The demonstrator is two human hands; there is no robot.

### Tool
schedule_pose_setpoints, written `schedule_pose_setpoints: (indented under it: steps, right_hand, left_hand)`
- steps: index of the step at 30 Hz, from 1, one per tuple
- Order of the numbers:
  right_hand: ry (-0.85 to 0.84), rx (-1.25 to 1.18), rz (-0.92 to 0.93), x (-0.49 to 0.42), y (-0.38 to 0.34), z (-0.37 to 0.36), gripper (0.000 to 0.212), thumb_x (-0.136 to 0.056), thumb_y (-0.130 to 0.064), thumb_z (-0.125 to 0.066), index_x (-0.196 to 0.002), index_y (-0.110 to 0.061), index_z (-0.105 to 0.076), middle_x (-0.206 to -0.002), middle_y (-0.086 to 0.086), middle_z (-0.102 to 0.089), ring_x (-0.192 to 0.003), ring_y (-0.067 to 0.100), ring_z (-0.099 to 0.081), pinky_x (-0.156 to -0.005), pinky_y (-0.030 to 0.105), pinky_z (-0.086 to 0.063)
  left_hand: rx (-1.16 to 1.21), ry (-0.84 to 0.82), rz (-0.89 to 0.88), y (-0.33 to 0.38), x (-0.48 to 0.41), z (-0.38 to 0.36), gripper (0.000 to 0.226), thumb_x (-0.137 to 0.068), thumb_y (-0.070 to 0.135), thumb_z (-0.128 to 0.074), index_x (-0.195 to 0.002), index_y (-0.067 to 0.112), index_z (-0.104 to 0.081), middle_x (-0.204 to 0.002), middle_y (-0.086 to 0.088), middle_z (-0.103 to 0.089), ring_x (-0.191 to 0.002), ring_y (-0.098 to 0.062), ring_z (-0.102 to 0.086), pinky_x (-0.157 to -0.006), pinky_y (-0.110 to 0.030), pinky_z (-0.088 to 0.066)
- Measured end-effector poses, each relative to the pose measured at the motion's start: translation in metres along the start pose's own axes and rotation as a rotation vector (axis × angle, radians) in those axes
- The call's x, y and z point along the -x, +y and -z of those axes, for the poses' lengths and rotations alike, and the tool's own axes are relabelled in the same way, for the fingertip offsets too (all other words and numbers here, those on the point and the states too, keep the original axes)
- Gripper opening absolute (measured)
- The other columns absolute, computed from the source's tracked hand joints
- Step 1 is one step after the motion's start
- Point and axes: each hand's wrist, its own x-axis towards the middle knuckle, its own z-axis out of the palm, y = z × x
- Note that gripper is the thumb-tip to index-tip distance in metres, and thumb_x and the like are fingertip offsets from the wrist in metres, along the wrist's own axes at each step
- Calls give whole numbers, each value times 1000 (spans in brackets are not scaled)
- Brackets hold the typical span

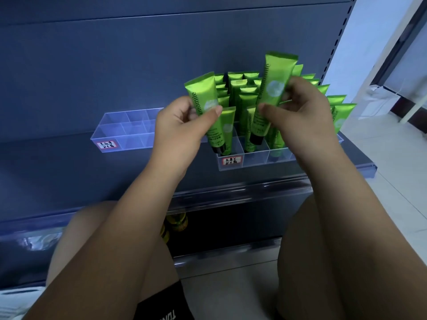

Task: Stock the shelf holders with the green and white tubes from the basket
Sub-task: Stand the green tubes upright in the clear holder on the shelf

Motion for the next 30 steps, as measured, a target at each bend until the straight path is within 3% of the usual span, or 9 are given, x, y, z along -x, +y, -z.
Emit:
schedule_pose_setpoints:
  steps: [3, 6, 8, 10, 13, 15, 17, 19, 30]
  right_hand:
    - [10, 76, 44, 0, 3, 2, 39, -81, -13, -80, -112, -19, -58, -91, 11, -57, -65, 17, -57, -62, 31, -52]
    - [65, 59, 54, -2, 10, 3, 25, -83, -23, -76, -92, -15, -54, -91, 21, -57, -70, 39, -63, -64, 51, -58]
    - [81, 59, 36, -5, 15, 5, 26, -84, -33, -74, -78, -26, -49, -77, 19, -55, -80, 46, -64, -64, 59, -55]
    - [69, 84, 52, -6, 18, 5, 29, -83, -36, -74, -75, -26, -48, -69, 3, -49, -84, 45, -65, -65, 58, -54]
    - [66, 130, 107, -7, 25, 4, 24, -82, -34, -74, -79, -28, -51, -72, -7, -49, -79, 38, -66, -67, 53, -56]
    - [83, 153, 148, -7, 26, 4, 22, -84, -28, -75, -90, -37, -55, -77, -14, -50, -74, 22, -63, -72, 39, -58]
    - [94, 166, 183, -7, 27, 5, 26, -85, -23, -75, -103, -32, -59, -81, -16, -52, -73, 10, -56, -74, 25, -51]
    - [96, 169, 195, -7, 28, 5, 28, -86, -20, -76, -106, -30, -61, -82, -16, -52, -74, 7, -55, -74, 20, -49]
    - [87, 170, 181, -7, 38, 0, 22, -88, -19, -73, -109, -24, -67, -78, -13, -55, -76, 8, -57, -75, 24, -50]
  left_hand:
    - [-36, 1, -20, -3, -2, -3, 9, -85, 19, -82, -89, 17, -74, -96, -38, -61, -82, -29, -63, -82, -64, -57]
    - [-48, -35, -47, -8, -3, -9, 23, -85, 8, -81, -99, 22, -69, -94, -14, -75, -85, -27, -69, -83, -61, -59]
    - [-81, -58, -61, -12, -4, -13, 29, -84, 8, -81, -105, 24, -67, -99, -12, -76, -92, -37, -70, -87, -59, -58]
    - [-123, -71, -80, -17, -5, -15, 29, -84, 15, -81, -105, 30, -66, -102, -21, -73, -97, -47, -65, -87, -61, -56]
    - [-172, -84, -85, -25, -8, -18, 25, -86, 27, -79, -106, 33, -67, -102, -23, -70, -95, -46, -64, -81, -62, -57]
    - [-203, -92, -78, -29, -8, -20, 24, -85, 36, -77, -106, 36, -66, -102, -24, -68, -94, -45, -64, -79, -62, -57]
    - [-231, -95, -83, -32, -9, -21, 25, -85, 40, -76, -107, 36, -65, -103, -24, -68, -94, -43, -63, -80, -61, -57]
    - [-251, -92, -91, -34, -9, -21, 26, -85, 41, -76, -108, 34, -65, -103, -23, -68, -94, -42, -63, -81, -61, -56]
    - [-284, -159, -94, -43, -11, -22, 14, -91, 41, -67, -102, 32, -66, -95, -25, -65, -89, -42, -64, -81, -59, -57]
